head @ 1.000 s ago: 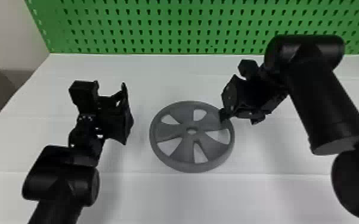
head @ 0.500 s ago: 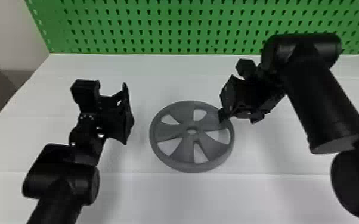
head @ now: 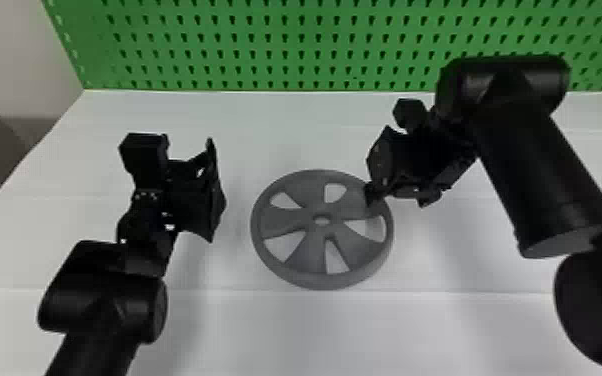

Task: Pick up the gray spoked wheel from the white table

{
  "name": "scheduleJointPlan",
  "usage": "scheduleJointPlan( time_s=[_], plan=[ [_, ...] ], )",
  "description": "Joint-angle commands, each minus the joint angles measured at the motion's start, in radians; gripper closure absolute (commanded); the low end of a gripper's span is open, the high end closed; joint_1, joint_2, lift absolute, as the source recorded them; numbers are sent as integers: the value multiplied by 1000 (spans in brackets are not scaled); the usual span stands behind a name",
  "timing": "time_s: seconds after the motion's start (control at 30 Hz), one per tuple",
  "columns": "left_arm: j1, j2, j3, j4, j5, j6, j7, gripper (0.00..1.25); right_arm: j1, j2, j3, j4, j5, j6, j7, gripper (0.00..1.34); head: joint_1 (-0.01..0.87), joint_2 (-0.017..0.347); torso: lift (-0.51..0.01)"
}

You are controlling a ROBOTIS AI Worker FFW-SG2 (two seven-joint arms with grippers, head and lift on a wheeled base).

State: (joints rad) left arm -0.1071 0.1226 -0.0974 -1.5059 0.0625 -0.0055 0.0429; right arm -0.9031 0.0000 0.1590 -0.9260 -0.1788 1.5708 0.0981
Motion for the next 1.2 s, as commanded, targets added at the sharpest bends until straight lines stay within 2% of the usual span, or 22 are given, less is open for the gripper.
scheduleJointPlan(
  time_s=[0.0,0.13,0.53,0.77,1.17],
  plan=[
    [-2,0,-1,1,0,2,0,443,0,1,-1,1,-1,1,0,102,782,57,-97],
    [-2,0,-1,0,0,1,0,446,10,1,-38,15,9,1,0,104,782,57,-97],
    [0,0,1,0,2,1,0,447,23,1,-62,44,64,1,0,104,782,57,-97],
    [0,0,-1,0,3,1,0,452,27,1,-96,68,76,-28,0,104,782,57,-97],
    [0,0,-2,0,2,-1,0,458,35,1,-107,93,75,-90,0,105,782,57,-97]
  ],
)
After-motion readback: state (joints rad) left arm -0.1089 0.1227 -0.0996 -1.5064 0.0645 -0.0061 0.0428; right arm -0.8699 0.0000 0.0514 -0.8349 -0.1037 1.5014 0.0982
